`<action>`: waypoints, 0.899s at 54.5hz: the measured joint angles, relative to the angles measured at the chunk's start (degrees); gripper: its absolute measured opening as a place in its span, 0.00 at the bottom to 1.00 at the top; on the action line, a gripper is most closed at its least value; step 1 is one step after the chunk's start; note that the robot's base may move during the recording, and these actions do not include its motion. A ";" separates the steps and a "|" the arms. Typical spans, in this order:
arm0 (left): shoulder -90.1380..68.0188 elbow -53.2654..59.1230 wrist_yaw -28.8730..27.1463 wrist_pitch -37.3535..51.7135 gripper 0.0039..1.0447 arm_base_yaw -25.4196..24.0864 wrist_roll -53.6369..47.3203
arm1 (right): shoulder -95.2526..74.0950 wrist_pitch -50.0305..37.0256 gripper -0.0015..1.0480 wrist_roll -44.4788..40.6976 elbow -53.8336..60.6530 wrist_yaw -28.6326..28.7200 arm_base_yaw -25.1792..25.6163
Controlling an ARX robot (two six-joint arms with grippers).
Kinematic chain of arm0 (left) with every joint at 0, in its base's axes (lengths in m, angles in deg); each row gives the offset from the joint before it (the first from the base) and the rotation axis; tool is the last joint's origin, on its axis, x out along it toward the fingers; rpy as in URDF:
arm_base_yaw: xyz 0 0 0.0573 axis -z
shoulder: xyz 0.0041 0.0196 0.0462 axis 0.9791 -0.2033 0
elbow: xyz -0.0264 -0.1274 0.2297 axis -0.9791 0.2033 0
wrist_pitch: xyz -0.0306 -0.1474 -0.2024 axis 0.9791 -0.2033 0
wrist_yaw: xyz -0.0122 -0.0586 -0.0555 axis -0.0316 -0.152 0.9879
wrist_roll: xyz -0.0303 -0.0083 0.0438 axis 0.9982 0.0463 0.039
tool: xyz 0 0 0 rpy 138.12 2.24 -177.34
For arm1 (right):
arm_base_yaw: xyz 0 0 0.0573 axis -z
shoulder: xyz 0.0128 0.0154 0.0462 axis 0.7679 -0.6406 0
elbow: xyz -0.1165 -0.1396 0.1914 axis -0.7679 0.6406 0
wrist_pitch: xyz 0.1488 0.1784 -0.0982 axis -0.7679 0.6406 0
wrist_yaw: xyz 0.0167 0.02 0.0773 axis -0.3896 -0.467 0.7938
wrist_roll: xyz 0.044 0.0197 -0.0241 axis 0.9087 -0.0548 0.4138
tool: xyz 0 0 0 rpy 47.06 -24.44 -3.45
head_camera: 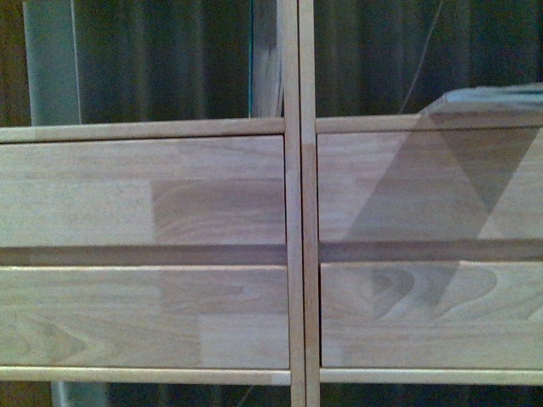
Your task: Organize books on shelf
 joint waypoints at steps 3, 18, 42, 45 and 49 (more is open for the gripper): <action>0.00 0.00 0.00 0.00 0.93 0.00 -0.02 | 0.00 0.00 0.93 0.04 0.00 0.00 0.00; 0.00 0.00 0.00 0.00 0.93 0.00 -0.02 | -0.22 0.20 0.93 0.59 -0.07 1.01 0.22; 0.00 0.00 0.00 0.00 0.93 0.00 -0.02 | -48.17 -18.12 0.93 36.48 -28.48 29.81 5.20; 0.00 0.00 0.00 0.00 0.93 0.00 -0.02 | -55.06 -20.35 0.93 43.10 -32.83 28.59 4.81; 0.00 0.00 0.00 0.00 0.93 0.00 0.00 | -62.38 -22.43 0.93 49.83 -37.38 26.10 4.20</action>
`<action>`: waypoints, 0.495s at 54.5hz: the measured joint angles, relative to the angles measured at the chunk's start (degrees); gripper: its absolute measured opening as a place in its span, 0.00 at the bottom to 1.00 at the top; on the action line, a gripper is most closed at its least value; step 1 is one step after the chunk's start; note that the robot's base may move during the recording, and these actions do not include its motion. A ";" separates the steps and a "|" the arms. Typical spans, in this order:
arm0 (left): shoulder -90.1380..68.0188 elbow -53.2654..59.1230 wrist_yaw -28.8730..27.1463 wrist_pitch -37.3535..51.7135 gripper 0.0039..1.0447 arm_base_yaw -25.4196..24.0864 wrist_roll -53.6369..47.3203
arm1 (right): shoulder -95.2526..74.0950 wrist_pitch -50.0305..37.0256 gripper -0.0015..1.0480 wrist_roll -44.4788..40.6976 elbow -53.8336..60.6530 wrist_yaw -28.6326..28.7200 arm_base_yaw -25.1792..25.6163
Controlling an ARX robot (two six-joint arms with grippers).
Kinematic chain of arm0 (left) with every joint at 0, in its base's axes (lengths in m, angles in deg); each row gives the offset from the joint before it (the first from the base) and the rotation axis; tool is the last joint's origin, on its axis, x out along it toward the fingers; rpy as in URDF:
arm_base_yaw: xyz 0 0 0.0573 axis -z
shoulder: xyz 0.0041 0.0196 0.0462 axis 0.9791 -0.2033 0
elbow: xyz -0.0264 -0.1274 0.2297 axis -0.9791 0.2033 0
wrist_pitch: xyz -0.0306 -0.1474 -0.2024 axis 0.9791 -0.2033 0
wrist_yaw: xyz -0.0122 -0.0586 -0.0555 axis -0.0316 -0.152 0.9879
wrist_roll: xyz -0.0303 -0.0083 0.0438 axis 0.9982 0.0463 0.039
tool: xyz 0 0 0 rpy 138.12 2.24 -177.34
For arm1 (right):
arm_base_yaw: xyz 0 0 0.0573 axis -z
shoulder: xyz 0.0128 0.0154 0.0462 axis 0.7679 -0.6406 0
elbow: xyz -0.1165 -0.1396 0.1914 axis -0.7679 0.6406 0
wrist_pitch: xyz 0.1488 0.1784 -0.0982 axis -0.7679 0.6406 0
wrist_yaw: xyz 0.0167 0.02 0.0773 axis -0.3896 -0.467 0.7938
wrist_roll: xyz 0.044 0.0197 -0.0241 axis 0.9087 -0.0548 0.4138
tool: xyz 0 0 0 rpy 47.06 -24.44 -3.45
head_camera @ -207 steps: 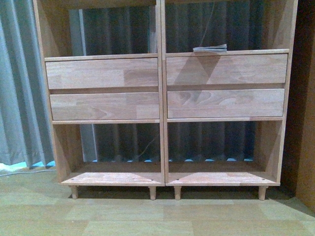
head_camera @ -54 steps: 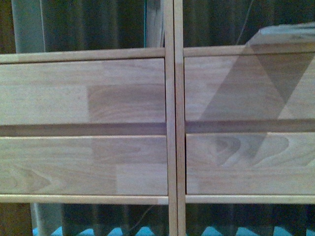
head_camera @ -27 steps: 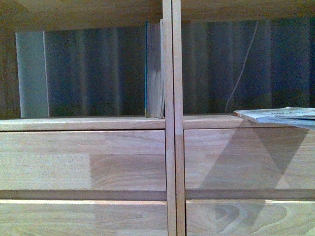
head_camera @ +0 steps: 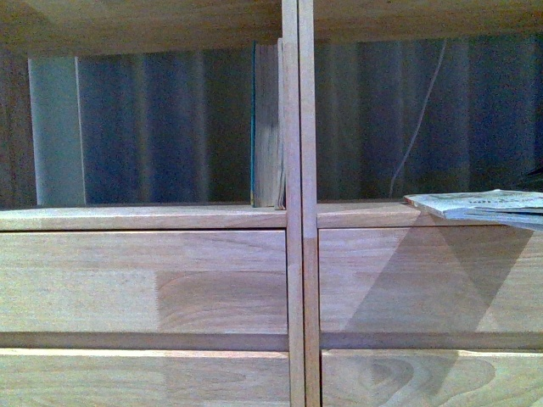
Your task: Organize books on shelf
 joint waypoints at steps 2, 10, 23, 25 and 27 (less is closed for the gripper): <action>0.00 0.00 0.00 0.00 0.93 0.00 -0.02 | -4.59 -1.01 0.93 4.17 -2.23 -1.68 -0.61; 0.00 0.00 0.00 0.00 0.93 0.00 0.00 | -12.07 -2.82 0.93 10.73 -8.20 -5.90 -2.43; 0.00 0.00 0.00 0.00 0.93 0.00 0.00 | -17.99 -3.52 0.93 14.32 -15.85 -9.20 -3.78; 0.00 0.00 0.00 0.00 0.93 0.00 -0.02 | -18.69 -3.32 0.93 14.67 -16.55 -9.77 -3.82; 0.00 0.00 0.00 0.00 0.93 0.00 0.00 | -19.63 -3.10 0.93 15.39 -17.38 -10.38 -3.85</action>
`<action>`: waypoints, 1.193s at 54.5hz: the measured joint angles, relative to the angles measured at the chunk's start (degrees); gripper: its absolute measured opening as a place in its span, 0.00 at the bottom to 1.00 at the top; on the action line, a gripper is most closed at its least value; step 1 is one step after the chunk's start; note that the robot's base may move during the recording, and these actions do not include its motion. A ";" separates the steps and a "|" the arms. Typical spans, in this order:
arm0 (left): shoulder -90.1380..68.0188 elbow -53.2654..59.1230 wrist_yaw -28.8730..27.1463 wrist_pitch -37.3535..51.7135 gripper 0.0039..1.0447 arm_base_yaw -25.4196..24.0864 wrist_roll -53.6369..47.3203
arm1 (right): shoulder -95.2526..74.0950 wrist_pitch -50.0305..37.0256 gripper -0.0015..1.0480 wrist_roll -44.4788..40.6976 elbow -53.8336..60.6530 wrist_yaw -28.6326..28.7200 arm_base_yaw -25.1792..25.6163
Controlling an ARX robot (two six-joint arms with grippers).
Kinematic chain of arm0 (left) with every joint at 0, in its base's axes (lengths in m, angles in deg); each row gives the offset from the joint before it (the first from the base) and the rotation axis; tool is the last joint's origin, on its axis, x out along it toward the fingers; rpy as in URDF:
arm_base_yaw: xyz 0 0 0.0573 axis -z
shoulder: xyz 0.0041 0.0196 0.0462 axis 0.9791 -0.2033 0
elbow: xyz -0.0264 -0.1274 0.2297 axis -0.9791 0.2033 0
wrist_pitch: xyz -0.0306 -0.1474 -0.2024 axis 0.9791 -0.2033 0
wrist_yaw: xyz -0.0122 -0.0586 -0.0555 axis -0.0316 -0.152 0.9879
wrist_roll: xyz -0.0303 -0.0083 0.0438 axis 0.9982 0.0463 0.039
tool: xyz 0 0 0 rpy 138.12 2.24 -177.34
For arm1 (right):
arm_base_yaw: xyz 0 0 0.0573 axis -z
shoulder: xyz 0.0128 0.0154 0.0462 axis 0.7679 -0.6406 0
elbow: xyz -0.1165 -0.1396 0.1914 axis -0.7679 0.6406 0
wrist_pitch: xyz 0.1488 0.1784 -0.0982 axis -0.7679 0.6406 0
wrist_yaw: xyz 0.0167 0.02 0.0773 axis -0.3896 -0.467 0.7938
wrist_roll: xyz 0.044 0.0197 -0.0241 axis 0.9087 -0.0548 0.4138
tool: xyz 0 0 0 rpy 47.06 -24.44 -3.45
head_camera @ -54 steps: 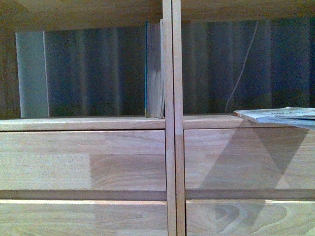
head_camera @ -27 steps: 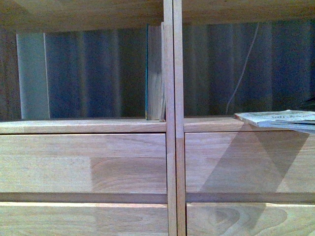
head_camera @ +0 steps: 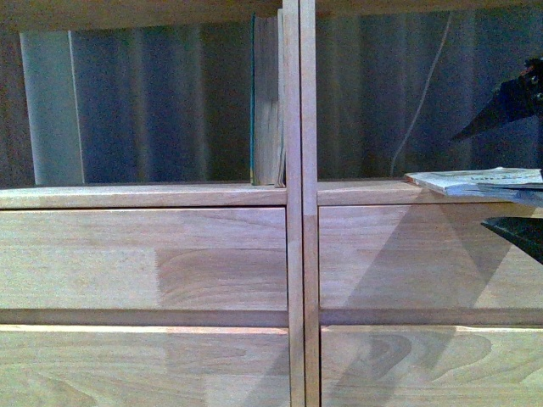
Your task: Organize books on shelf
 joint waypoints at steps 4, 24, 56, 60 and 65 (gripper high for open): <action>0.00 0.00 0.00 0.00 0.93 0.00 -0.02 | -1.42 0.11 0.93 0.59 -1.07 -0.87 -0.02; 0.00 0.00 0.00 0.00 0.93 0.00 -0.02 | -6.01 0.31 0.93 5.07 -5.92 -6.34 1.25; 0.00 0.00 0.00 0.00 0.93 0.00 0.00 | -6.25 -0.68 0.54 18.56 -5.46 -10.38 1.33; 0.00 0.00 0.00 0.00 0.93 0.00 -0.02 | -6.25 -0.68 0.45 18.95 -5.46 -10.82 1.09; 0.00 0.00 0.00 0.00 0.93 0.00 -0.02 | -6.27 -0.90 0.31 19.28 -5.46 -11.23 1.09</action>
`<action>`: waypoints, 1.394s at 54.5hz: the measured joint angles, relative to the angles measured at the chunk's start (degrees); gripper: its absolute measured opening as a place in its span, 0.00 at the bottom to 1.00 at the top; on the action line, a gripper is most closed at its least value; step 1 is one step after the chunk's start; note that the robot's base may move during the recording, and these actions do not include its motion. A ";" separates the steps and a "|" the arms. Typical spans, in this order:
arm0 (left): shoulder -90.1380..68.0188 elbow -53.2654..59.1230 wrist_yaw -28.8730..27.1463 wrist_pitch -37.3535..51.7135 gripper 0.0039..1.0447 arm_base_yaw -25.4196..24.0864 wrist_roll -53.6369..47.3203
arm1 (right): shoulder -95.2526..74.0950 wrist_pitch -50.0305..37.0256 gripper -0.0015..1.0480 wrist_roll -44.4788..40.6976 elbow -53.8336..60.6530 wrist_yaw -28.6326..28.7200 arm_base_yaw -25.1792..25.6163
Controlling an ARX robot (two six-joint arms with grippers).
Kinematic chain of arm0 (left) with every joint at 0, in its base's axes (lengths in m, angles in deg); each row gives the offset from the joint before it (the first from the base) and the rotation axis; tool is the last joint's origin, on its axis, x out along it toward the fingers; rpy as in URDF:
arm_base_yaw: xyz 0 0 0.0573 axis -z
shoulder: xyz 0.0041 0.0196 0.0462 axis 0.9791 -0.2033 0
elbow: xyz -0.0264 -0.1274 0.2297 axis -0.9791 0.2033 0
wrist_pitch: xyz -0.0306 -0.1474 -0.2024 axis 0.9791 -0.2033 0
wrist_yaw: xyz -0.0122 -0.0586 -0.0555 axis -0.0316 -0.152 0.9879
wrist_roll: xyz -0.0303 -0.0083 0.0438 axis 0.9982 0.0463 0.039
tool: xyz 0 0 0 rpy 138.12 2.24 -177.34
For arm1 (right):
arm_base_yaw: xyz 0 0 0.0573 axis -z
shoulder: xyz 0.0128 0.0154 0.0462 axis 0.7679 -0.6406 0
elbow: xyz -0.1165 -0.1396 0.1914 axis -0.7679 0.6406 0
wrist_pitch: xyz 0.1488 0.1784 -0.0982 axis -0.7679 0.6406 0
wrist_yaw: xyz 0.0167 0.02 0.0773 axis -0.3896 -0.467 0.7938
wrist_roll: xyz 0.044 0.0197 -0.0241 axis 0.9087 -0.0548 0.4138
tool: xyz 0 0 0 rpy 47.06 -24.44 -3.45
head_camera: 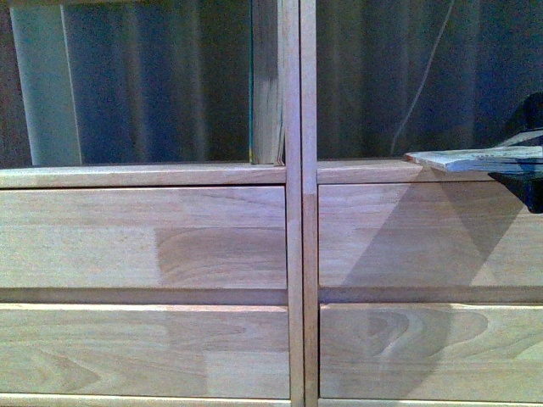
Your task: Organize books on shelf
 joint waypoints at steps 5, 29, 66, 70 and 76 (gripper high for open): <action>0.00 0.00 0.00 0.00 0.93 0.00 0.02 | -0.04 -0.31 0.20 0.00 0.00 -0.02 0.04; -1.18 -0.02 7.13 1.27 0.93 -2.34 -0.50 | 1.49 -5.60 0.07 1.38 3.93 4.59 1.84; -62.03 -44.76 35.50 21.46 0.93 -14.71 17.68 | 23.74 -19.50 0.07 2.73 9.03 27.26 2.45; -66.18 -51.25 35.01 19.96 0.93 -10.97 20.85 | 24.26 -20.00 0.07 -0.20 9.03 28.24 0.87; -72.17 -61.57 36.09 17.51 0.93 -3.76 27.67 | 24.94 -20.61 0.07 -5.79 9.33 29.81 -0.96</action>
